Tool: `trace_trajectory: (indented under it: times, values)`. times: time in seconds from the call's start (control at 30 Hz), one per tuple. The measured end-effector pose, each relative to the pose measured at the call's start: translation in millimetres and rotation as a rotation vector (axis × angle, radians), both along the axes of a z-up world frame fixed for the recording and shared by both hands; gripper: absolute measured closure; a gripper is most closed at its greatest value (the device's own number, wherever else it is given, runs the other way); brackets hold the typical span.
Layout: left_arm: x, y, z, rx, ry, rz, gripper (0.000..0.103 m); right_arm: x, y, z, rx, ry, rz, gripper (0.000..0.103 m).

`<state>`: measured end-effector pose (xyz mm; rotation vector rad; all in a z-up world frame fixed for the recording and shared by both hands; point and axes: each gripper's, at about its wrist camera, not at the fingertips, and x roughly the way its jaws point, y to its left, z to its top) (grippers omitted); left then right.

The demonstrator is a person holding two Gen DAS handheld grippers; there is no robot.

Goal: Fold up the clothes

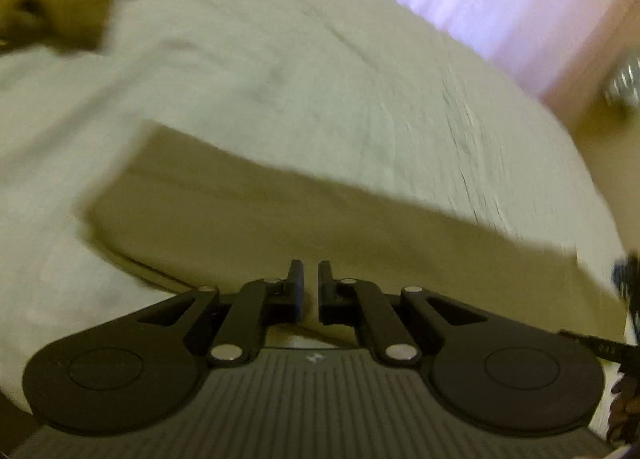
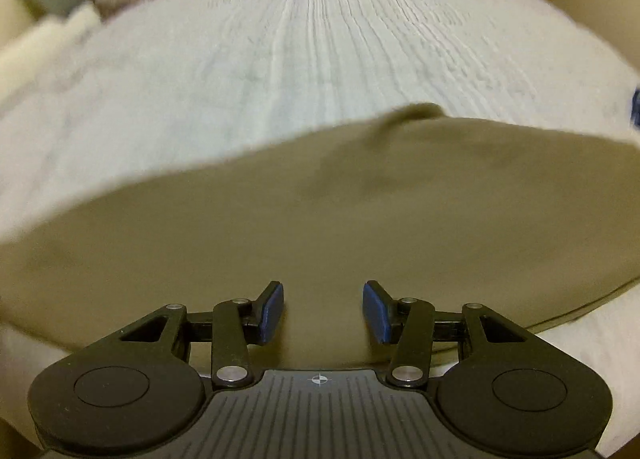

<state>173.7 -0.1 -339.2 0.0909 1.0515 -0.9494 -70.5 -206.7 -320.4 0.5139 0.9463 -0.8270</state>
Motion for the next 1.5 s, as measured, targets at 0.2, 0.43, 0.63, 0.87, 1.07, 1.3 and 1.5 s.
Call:
trace_trajectory:
  times: [0.2, 0.43, 0.63, 0.87, 1.07, 1.3, 1.5]
  values:
    - [-23, -13, 6, 0.097, -0.004, 0.118, 0.098, -69, -24, 5, 0.081, 0.022, -0.057, 0.054]
    - [-66, -89, 41, 0.061, -0.057, -0.018, 0.098, -157, -127, 32, 0.051, -0.132, -0.326, 0.054]
    - [-120, -178, 43, -0.027, 0.021, -0.184, 0.097, -238, -240, 34, 0.061, -0.272, -0.439, 0.054]
    - [-166, -281, 35, -0.037, 0.021, -0.363, 0.078, -260, -309, 4, 0.205, -0.411, -0.345, 0.054]
    - [-180, -347, 20, 0.006, 0.040, -0.510, 0.073, -267, -314, -3, 0.218, -0.448, -0.297, 0.054]
    - [-198, -393, -5, 0.069, 0.152, -0.722, 0.077, -271, -318, 0, 0.226, -0.461, -0.217, 0.082]
    - [-190, -392, -20, 0.019, 0.245, -0.612, 0.103, -276, -293, 11, 0.112, -0.436, -0.161, 0.098]
